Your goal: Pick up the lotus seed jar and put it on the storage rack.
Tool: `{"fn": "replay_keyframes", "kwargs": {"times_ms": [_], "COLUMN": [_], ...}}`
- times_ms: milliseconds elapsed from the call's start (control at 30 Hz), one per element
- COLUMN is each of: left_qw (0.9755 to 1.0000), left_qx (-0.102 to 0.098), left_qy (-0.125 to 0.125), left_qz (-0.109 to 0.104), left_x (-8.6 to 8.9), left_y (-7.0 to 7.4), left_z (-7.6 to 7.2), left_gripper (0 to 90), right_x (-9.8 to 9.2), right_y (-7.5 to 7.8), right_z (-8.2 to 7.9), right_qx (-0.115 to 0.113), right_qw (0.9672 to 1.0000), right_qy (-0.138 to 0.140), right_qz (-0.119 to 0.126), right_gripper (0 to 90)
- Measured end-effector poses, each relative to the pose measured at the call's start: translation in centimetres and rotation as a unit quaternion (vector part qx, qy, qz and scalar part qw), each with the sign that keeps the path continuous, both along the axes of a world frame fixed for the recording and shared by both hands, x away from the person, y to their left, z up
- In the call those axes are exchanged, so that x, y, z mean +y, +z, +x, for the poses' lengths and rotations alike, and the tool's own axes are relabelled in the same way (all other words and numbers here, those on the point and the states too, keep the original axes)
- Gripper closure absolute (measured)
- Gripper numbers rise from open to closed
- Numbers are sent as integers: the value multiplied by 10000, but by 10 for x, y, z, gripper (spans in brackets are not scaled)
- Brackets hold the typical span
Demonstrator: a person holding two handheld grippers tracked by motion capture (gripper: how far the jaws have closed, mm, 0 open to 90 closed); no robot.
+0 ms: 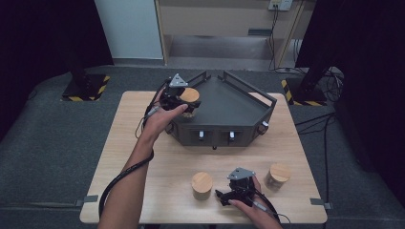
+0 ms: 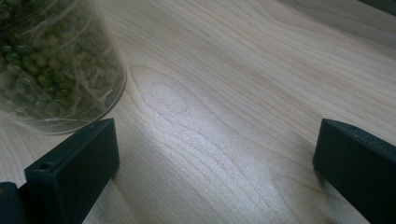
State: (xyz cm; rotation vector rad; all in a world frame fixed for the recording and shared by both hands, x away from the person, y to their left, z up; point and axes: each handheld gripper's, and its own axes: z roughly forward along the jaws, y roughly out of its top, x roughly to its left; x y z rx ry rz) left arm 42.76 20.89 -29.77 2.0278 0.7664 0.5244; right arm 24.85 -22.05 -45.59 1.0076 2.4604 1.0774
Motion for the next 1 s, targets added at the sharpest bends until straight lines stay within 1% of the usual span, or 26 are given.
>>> {"fn": "replay_keyframes", "kwargs": {"times_ms": [267,400,567,767,867,933,1000], "left_qw": [10000,10000,9999,9998,9998,9997,9997], "left_qx": [20,51,98,151,178,196,197], "left_qy": [-74,-74,-142,-144,-123,-98,-98], "left_qz": [-28,-42,6,-29,1,-75,-85], "left_x": [-2,-3,-5,-6,-7,-5,-5], "left_y": [-7,-10,-11,-14,-16,-18,-18], "left_z": [4,6,9,10,11,12,13], "left_gripper": [235,235,234,234,234,234,234], "right_x": [0,0,0,0,0,0,0], "right_y": [0,0,0,0,0,0,0], "right_z": [0,0,0,0,0,0,0], "right_qx": [-5,-3,-2,-3,-3,-4,-2], "right_qw": [10000,10000,10000,10000,10000,10000,10000], "right_qy": [3,3,2,3,3,3,2], "right_qz": [0,0,1,0,0,1,0], "right_gripper": [4,4,4,4,4,4,4]}}
